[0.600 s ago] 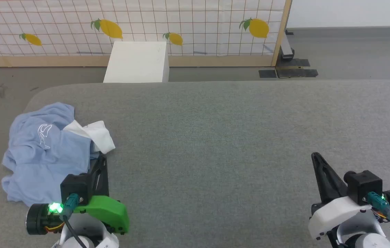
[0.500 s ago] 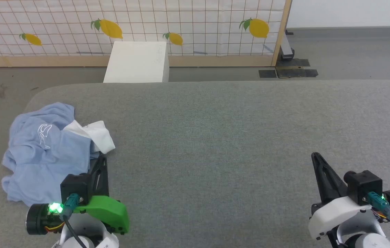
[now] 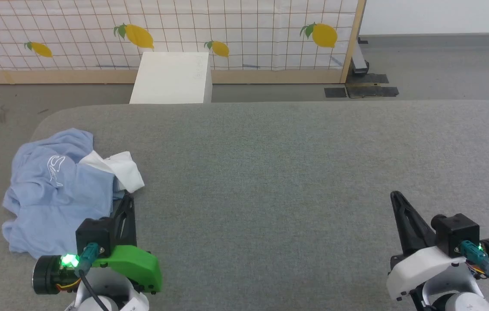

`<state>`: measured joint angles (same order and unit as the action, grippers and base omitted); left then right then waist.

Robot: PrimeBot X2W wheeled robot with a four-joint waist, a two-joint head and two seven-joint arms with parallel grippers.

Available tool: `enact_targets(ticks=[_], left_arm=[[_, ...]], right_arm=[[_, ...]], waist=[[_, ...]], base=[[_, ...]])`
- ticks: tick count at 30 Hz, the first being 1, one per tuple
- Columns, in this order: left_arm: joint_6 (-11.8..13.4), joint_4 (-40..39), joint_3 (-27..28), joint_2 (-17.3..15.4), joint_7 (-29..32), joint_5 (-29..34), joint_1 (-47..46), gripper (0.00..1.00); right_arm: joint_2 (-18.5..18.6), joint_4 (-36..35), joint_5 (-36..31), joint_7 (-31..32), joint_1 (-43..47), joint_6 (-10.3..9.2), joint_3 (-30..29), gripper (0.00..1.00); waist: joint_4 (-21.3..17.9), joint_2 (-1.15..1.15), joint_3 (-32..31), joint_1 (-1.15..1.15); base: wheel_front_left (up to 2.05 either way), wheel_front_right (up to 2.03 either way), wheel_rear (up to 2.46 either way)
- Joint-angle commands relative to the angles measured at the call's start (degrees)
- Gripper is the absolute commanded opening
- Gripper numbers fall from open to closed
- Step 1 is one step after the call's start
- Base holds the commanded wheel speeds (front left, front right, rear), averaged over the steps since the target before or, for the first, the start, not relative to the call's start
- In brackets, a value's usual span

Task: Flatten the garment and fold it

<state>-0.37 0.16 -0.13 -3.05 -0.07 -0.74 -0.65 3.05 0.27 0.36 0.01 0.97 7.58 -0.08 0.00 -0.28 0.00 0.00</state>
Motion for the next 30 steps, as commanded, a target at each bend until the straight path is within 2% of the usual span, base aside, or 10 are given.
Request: enact_targets(ticks=[1,14,15,30], left_arm=[[0.37,-0.16,0.13,0.17,0.07,0.74,0.65,0.00],[0.37,-0.16,0.13,0.17,0.07,0.74,0.65,0.00],[0.00,0.01,-0.01,0.00,0.00,-0.01,0.00,1.00],[-0.55,1.04,-0.45,-0.30,-1.06,-1.33,-0.04,1.00]], right_arm=[[-0.17,-0.27,-0.36,-0.01,-0.97,-0.09,0.08,0.00],[-0.17,-0.27,-0.36,-0.01,-0.97,-0.09,0.08,0.00],[0.01,0.00,0.02,-0.01,0.01,0.01,-0.01,1.00],[0.03,0.89,1.52,-1.29,0.26,0.00,-0.29,1.00]], waist=[[0.00,0.28,0.00,0.00],[0.00,0.28,0.00,0.00],[0.00,0.00,0.00,0.00],[-0.04,0.03,0.02,0.00]], base=[[0.00,0.00,0.00],[0.00,0.00,0.00],[0.00,0.00,0.00],[0.00,0.00,0.00]])
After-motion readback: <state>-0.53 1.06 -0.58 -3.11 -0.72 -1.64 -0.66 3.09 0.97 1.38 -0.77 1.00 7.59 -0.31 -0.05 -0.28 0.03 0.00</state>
